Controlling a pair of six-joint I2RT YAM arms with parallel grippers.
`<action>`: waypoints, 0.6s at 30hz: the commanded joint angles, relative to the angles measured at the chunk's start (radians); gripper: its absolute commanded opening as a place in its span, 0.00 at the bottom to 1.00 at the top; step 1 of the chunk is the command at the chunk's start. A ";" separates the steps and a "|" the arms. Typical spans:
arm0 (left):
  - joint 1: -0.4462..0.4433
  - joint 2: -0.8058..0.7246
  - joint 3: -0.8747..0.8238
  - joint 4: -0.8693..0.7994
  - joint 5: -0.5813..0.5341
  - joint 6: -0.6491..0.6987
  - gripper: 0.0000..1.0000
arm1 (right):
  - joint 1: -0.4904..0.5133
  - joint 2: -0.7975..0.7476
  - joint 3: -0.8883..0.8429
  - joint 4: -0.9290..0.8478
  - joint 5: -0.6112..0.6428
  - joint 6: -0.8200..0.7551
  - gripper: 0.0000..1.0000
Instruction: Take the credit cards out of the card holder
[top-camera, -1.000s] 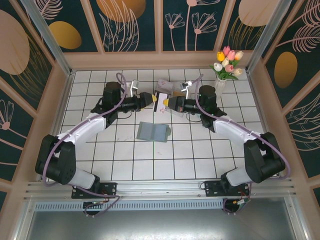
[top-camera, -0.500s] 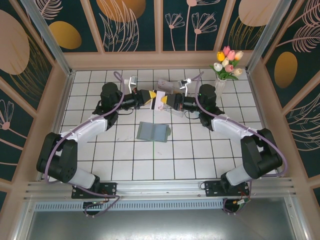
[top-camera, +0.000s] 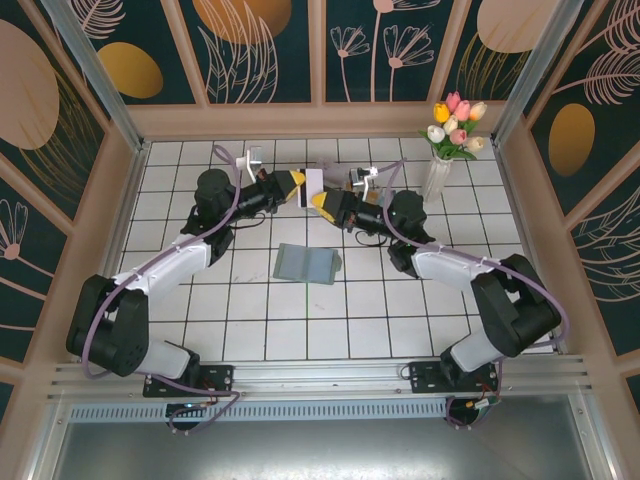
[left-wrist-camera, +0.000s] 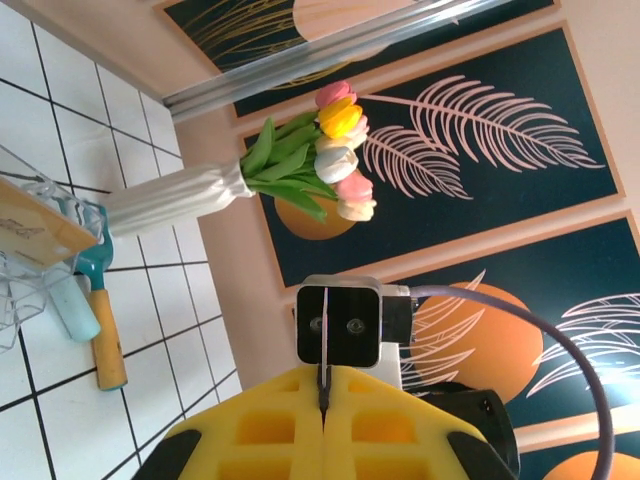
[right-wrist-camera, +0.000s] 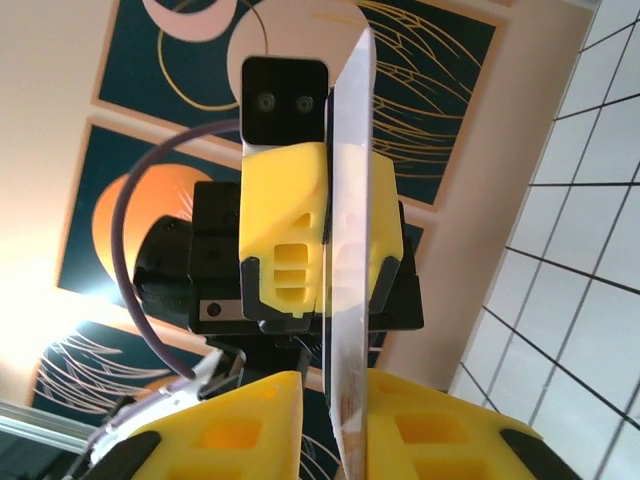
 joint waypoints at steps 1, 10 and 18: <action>-0.006 -0.029 -0.019 0.054 -0.035 -0.030 0.00 | 0.000 0.037 -0.017 0.148 0.053 0.075 0.21; -0.005 -0.045 -0.042 0.005 -0.053 -0.020 0.00 | 0.002 0.062 -0.016 0.191 0.081 0.074 0.12; -0.003 -0.082 0.006 -0.319 -0.180 0.134 0.47 | -0.011 -0.004 -0.024 -0.006 0.125 -0.120 0.00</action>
